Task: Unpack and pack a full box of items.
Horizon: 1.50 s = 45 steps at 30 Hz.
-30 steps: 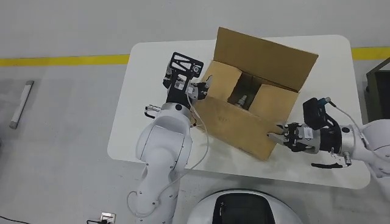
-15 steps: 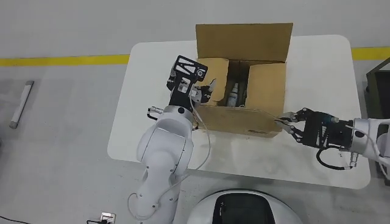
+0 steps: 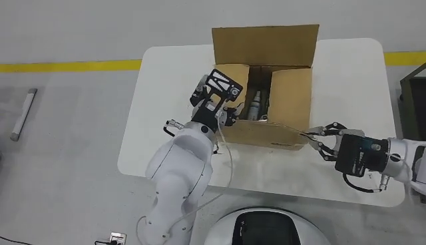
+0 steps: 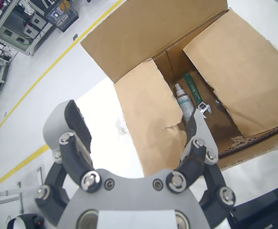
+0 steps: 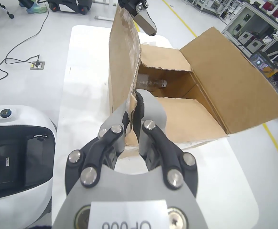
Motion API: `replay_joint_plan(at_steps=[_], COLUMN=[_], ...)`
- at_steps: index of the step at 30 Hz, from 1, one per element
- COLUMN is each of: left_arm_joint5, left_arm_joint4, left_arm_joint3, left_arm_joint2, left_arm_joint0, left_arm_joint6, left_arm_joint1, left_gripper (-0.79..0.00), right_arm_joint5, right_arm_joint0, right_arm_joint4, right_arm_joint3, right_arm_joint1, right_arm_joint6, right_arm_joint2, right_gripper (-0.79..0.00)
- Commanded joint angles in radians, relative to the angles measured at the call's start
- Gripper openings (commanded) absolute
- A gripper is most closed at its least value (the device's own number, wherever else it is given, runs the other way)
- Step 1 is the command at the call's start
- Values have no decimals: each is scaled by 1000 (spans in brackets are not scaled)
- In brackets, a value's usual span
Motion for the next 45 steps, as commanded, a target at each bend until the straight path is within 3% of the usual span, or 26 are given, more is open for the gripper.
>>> replay_joint_plan(at_steps=[1, 2, 10, 11, 12, 13, 14, 15, 21, 30, 36, 41, 45], left_arm_joint5=[-20, -29, -77, -82, -88, -92, -95, -104, -130, -85, -62, -40, -9], left_arm_joint4=[-4, -7, -18, -16, -14, -17, -19, -21, -37, -5, 9, -9, -38], left_arm_joint3=[-6, -12, -49, -51, -55, -59, -64, -70, -115, -132, -77, -27, 49], left_arm_joint2=[3, 4, 9, 9, 12, 14, 15, 17, 16, -19, -17, 13, 57], left_arm_joint0=[0, 1, 13, 15, 15, 18, 21, 24, 42, 33, 12, -5, -32], left_arm_joint6=[-10, -12, -27, -34, -38, -39, -43, -46, -52, -21, 6, 24, 18], left_arm_joint1=[2, 3, 11, 12, 13, 14, 15, 16, 23, 32, 34, 33, 26], left_gripper=[0, 0, 0, 0, 0, 0, 0, 0, 0, 0, 0, 0, 0], right_arm_joint5=[10, 22, 99, 113, 127, 138, 147, 152, 156, -18, -83, -47, 92], right_arm_joint0=[-5, -4, -18, -17, -16, -14, -12, -8, 33, 69, 87, 92, 60], right_arm_joint4=[12, 20, 374, 427, 478, 501, 536, 580, 623, 671, 564, 524, 549], right_arm_joint3=[8, 10, 97, 104, 111, 116, 119, 126, 123, 160, 149, 158, 192], right_arm_joint1=[0, -1, -5, -4, -4, -2, -1, 0, 12, 25, 41, 40, 32], right_arm_joint6=[-20, -33, -112, -106, -97, -68, -40, -17, 213, 364, 483, 385, 200], right_arm_joint2=[3, 9, 58, 62, 65, 68, 63, 53, -40, -161, -184, -151, -46], right_gripper=[-62, 0, -15, -428, -529, -680, -708, -785, -785, -785, -785, -785, -785])
